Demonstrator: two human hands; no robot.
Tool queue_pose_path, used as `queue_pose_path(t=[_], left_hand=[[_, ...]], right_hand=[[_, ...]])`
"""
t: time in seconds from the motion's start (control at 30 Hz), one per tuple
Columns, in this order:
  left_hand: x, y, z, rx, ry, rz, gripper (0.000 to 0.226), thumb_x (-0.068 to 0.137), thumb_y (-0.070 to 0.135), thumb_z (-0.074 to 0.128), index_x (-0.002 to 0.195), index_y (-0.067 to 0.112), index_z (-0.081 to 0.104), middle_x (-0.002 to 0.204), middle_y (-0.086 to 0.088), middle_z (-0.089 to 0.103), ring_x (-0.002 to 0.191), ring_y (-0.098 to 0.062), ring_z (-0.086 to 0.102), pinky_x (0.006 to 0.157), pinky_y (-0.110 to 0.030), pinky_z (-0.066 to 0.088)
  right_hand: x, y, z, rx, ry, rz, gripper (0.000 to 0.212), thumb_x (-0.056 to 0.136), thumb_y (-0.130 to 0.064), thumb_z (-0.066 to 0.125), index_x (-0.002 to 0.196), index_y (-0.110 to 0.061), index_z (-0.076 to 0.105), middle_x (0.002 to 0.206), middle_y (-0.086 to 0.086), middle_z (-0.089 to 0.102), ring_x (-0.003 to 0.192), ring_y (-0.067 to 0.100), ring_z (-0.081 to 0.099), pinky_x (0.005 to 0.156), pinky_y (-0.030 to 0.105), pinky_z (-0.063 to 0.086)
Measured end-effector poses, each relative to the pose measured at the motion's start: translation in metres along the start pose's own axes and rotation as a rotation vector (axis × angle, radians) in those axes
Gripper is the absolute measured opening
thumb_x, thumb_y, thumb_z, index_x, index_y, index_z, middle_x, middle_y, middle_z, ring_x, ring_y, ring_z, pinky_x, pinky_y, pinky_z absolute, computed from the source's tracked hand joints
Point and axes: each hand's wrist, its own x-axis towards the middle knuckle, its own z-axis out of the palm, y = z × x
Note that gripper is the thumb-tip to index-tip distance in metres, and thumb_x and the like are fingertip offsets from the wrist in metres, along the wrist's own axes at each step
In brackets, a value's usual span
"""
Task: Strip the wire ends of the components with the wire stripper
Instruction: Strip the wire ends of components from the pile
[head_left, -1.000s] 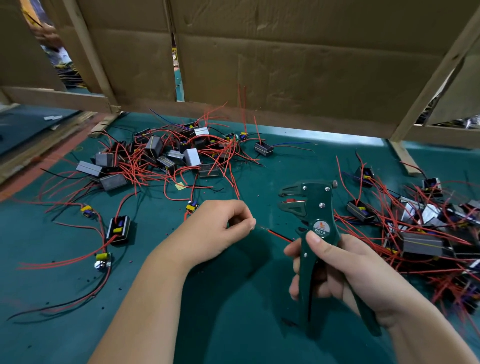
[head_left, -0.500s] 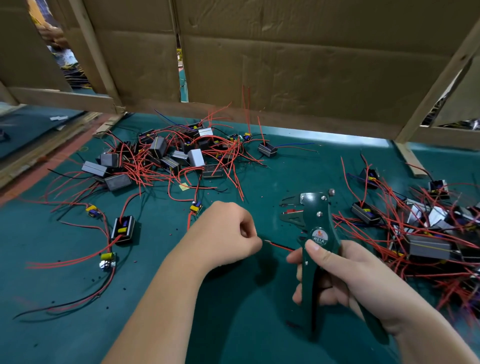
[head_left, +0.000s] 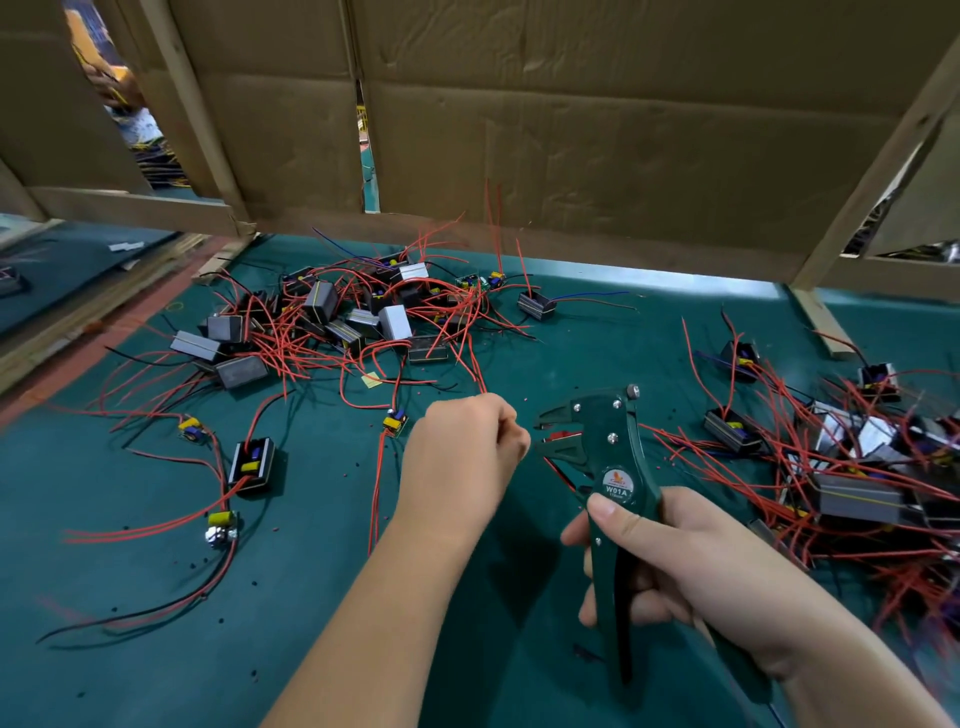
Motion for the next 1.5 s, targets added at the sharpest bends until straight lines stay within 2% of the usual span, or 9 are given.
queue_pose_path(t=[0.27, 0.4, 0.53, 0.83, 0.93, 1.0, 1.23, 1.33, 1.5], left_hand=[[0.000, 0.009, 0.011, 0.101, 0.034, -0.023, 0.034, 0.082, 0.012, 0.059, 0.058, 0.019, 0.035, 0.058, -0.001, 0.042, 0.065, -0.027, 0.042, 0.052, -0.031, 0.022], [0.022, -0.028, -0.009, 0.127, 0.151, -0.226, 0.014, 0.086, 0.011, 0.051, 0.079, 0.009, 0.063, 0.081, -0.015, 0.067, 0.086, -0.035, 0.064, 0.066, -0.035, 0.046], [0.030, -0.041, -0.015, -0.052, 0.228, -0.186, 0.017, 0.087, 0.020, 0.060, 0.082, 0.010, 0.073, 0.079, -0.010, 0.073, 0.078, -0.029, 0.069, 0.080, -0.037, 0.051], [0.026, -0.054, -0.033, 0.110, 0.503, -0.243, 0.028, 0.092, 0.034, 0.050, 0.072, 0.015, 0.058, 0.061, 0.000, 0.051, 0.066, -0.029, 0.048, 0.058, -0.031, 0.030], [0.028, -0.075, -0.046, 0.050, 0.584, -0.280, 0.017, 0.091, 0.017, 0.049, 0.100, 0.009, 0.061, 0.098, -0.015, 0.059, 0.096, -0.035, 0.051, 0.075, -0.040, 0.037], [0.027, -0.087, -0.052, 0.086, 0.603, -0.377, 0.036, 0.086, 0.010, 0.051, 0.122, 0.010, 0.054, 0.121, -0.022, 0.051, 0.113, -0.040, 0.043, 0.089, -0.046, 0.036], [0.033, -0.106, -0.051, 0.378, 0.178, -0.524, 0.051, 0.094, 0.023, 0.042, 0.144, 0.033, 0.037, 0.143, -0.012, 0.046, 0.133, -0.034, 0.033, 0.109, -0.050, 0.019], [0.035, -0.106, -0.047, 0.418, 0.154, -0.519, 0.052, 0.094, 0.023, 0.041, 0.145, 0.031, 0.034, 0.144, -0.009, 0.046, 0.132, -0.032, 0.035, 0.109, -0.052, 0.016], [0.037, -0.111, -0.046, 0.382, 0.233, -0.500, 0.044, 0.093, 0.016, 0.045, 0.136, 0.023, 0.047, 0.132, -0.009, 0.056, 0.125, -0.032, 0.044, 0.109, -0.054, 0.015]], right_hand=[[0.001, -0.005, 0.008, -0.105, 0.079, 0.008, 0.043, 0.082, -0.046, 0.063, 0.095, -0.006, 0.065, 0.067, 0.013, 0.067, 0.068, 0.034, 0.072, 0.046, 0.022, 0.047], [-0.014, -0.003, 0.003, -0.147, -0.007, 0.085, 0.042, 0.086, -0.046, 0.058, 0.095, -0.005, 0.063, 0.069, 0.016, 0.071, 0.047, 0.016, 0.064, 0.040, 0.016, 0.037], [-0.011, 0.001, -0.006, -0.088, 0.101, 0.067, 0.042, 0.082, -0.043, 0.061, 0.094, -0.003, 0.064, 0.072, 0.014, 0.068, 0.067, 0.033, 0.072, 0.047, 0.023, 0.049], [0.003, -0.001, -0.023, -0.058, 0.446, -0.065, 0.032, 0.089, -0.033, 0.063, 0.096, -0.002, 0.062, 0.075, 0.016, 0.061, 0.064, 0.036, 0.071, 0.062, 0.038, 0.043], [0.002, -0.001, -0.031, -0.100, 0.496, -0.168, 0.026, 0.088, -0.035, 0.064, 0.092, -0.010, 0.068, 0.081, 0.019, 0.069, 0.072, 0.041, 0.070, 0.067, 0.044, 0.052], [0.001, -0.001, -0.032, -0.087, 0.502, -0.217, 0.021, 0.087, -0.035, 0.064, 0.095, -0.016, 0.070, 0.088, 0.011, 0.073, 0.073, 0.038, 0.071, 0.073, 0.050, 0.056], [0.003, 0.001, -0.025, 0.096, 0.523, -0.347, 0.016, 0.090, -0.028, 0.062, 0.091, -0.015, 0.072, 0.085, 0.004, 0.075, 0.077, 0.032, 0.073, 0.068, 0.047, 0.059], [0.003, -0.001, -0.019, 0.322, 0.444, -0.404, 0.019, 0.084, -0.020, 0.061, 0.096, -0.006, 0.067, 0.088, 0.007, 0.072, 0.069, 0.038, 0.071, 0.052, 0.039, 0.057], [0.008, 0.002, -0.013, 0.367, 0.323, -0.164, 0.031, 0.085, -0.021, 0.064, 0.106, 0.002, 0.062, 0.081, 0.018, 0.066, 0.071, 0.041, 0.071, 0.054, 0.044, 0.057]])
